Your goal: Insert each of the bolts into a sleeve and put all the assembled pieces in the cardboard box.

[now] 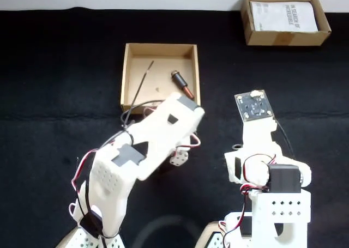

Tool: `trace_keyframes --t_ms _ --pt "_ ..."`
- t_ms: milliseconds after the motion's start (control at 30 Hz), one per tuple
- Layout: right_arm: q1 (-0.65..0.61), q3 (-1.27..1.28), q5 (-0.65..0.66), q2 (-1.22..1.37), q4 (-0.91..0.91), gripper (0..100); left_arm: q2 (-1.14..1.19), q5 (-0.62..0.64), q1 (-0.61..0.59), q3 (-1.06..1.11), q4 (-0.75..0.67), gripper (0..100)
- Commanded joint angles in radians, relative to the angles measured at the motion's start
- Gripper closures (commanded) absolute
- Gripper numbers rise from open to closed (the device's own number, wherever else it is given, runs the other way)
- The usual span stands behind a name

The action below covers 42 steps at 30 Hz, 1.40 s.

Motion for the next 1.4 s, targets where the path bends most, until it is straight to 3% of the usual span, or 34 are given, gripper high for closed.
trace_keyframes --t_ms 0,233,500,667,800,1067,1367 --pt "0.005 -0.013 -0.002 -0.024 -0.005 99.1 0.004 0.002 -0.062 -0.033 -0.049 99" --pt "-0.013 -0.01 0.0 -0.022 0.004 99.1 0.005 0.003 -0.232 -0.051 -0.192 99" --pt "-0.027 -0.005 0.032 -0.015 0.01 99.1 0.004 0.006 -0.426 -0.321 -0.232 99" --pt "-0.028 -0.005 0.034 -0.013 0.005 99.1 0.004 0.057 -0.44 -0.576 -0.034 99" --pt "-0.028 -0.004 0.034 0.002 -0.015 99.1 0.004 0.061 -0.378 -0.728 0.158 99" --pt "-0.028 -0.012 0.035 0.073 -0.036 99.1 -0.17 0.074 -0.314 -0.567 0.157 99" --pt "-0.042 -0.012 0.081 0.077 -0.076 99.1 -0.328 0.242 -0.337 -0.308 0.14 97"
